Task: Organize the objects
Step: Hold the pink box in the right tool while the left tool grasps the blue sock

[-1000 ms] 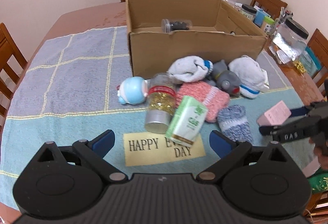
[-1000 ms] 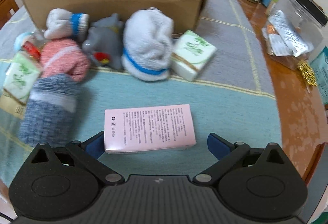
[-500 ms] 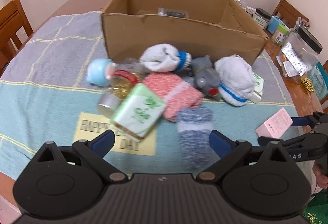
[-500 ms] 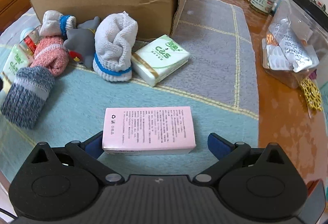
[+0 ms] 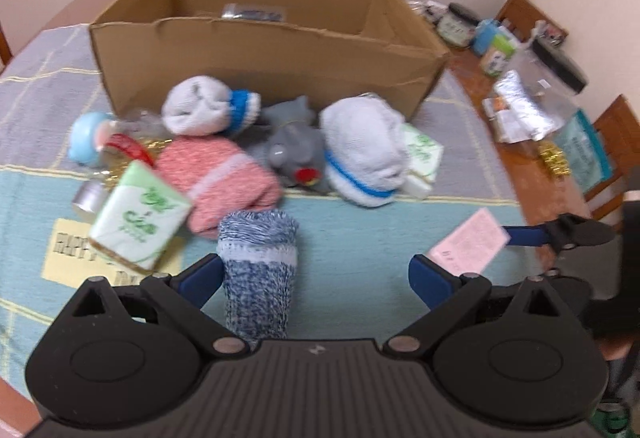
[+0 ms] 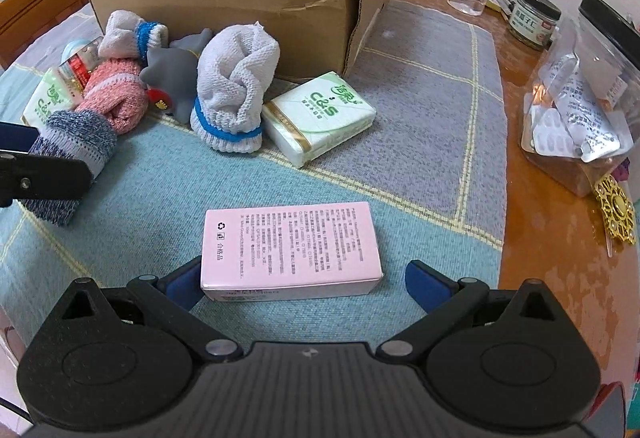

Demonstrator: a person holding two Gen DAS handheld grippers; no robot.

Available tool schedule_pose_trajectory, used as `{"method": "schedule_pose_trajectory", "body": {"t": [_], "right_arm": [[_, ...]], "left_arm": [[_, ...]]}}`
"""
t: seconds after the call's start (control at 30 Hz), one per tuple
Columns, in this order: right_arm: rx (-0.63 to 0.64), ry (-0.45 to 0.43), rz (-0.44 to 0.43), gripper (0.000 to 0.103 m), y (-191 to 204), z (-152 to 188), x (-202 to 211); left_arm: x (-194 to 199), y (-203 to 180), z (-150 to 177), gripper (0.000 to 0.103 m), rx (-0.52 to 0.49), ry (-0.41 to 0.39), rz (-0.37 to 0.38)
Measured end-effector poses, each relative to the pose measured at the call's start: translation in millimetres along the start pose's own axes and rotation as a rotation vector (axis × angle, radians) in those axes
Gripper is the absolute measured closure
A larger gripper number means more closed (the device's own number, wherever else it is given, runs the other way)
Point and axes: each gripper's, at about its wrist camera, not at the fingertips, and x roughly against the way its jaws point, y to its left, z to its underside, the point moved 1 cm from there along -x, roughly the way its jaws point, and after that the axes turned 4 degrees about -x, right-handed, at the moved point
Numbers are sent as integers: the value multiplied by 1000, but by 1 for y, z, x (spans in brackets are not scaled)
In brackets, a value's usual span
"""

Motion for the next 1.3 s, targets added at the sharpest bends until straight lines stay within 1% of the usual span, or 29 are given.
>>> {"method": "schedule_pose_trajectory", "body": {"t": [0.07,0.13,0.4,0.5,0.7,0.83,0.9,0.93,1.03,1.17,1.3], "right_arm": [[10,0,-6,0,-2,-1,0],[18,-3,-12,0,-3,0,0],[39,-16,-27,0,-6,3,2],[46,-20,-32,0,-8,3,2],[75,-42,-50,0,-9,7,4],[98,-46,-66,0,-11,10,6],[105,-49,-71,0,-12,11,6],[107,-50,-72,0,-12,11,7],[110,-54,-74,0,-12,12,7],[111,-58,-75,0,-12,13,7],[121,-56,-81,0,-11,12,7]], "left_arm": [[2,-3,-1,5,2,-6,36],[3,-6,-2,5,-2,-11,45],[-2,-7,5,5,-64,-16,-63],[-3,-10,11,5,-92,-18,-54],[-17,-18,16,6,-150,-31,-77],[-27,-18,19,10,-127,-26,-66],[-32,-17,20,16,-116,-16,-76],[-33,-15,21,16,-105,-14,-75],[-34,-12,22,18,-72,-26,-73],[-34,-12,22,23,-65,-39,-87],[-33,-12,22,27,-45,-39,-79]]}}
